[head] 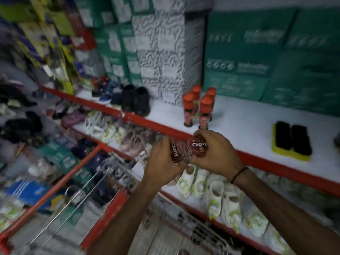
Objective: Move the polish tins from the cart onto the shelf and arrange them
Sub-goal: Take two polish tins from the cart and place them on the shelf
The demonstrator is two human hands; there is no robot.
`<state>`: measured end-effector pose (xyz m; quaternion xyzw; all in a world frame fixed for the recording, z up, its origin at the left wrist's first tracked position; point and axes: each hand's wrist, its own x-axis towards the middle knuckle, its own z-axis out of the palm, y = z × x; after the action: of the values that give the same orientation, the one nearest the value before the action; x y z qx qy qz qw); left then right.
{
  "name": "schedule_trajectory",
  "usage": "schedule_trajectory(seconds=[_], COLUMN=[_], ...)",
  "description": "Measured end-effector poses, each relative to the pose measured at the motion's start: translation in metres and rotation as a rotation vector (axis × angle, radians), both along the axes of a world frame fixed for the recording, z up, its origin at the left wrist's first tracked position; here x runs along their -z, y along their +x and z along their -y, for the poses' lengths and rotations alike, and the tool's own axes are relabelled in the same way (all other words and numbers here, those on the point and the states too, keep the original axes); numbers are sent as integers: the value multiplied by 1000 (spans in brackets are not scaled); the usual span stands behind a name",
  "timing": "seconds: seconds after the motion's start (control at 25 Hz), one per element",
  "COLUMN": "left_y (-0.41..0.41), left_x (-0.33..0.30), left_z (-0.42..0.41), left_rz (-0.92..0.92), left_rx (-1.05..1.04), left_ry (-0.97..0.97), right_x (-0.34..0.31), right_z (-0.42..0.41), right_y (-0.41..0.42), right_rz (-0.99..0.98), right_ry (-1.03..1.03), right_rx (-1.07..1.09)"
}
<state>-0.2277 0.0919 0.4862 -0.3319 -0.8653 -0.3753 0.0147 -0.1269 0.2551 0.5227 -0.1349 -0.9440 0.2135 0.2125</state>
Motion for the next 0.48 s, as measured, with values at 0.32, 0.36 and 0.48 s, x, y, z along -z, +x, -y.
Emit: schedule_trajectory(seconds=[0.32, 0.36, 0.48], left_y=[7, 5, -6], left_x=[-27, -21, -3], left_z=[-186, -202, -238], left_rz=[-155, -158, -141], left_rx=[283, 309, 343], left_ry=[-146, -195, -248], right_x=[-28, -21, -1], right_z=[-154, -164, -191], right_y=[32, 29, 19], right_rz=[310, 356, 416], right_ry=[230, 227, 219], right_rx=[382, 370, 331])
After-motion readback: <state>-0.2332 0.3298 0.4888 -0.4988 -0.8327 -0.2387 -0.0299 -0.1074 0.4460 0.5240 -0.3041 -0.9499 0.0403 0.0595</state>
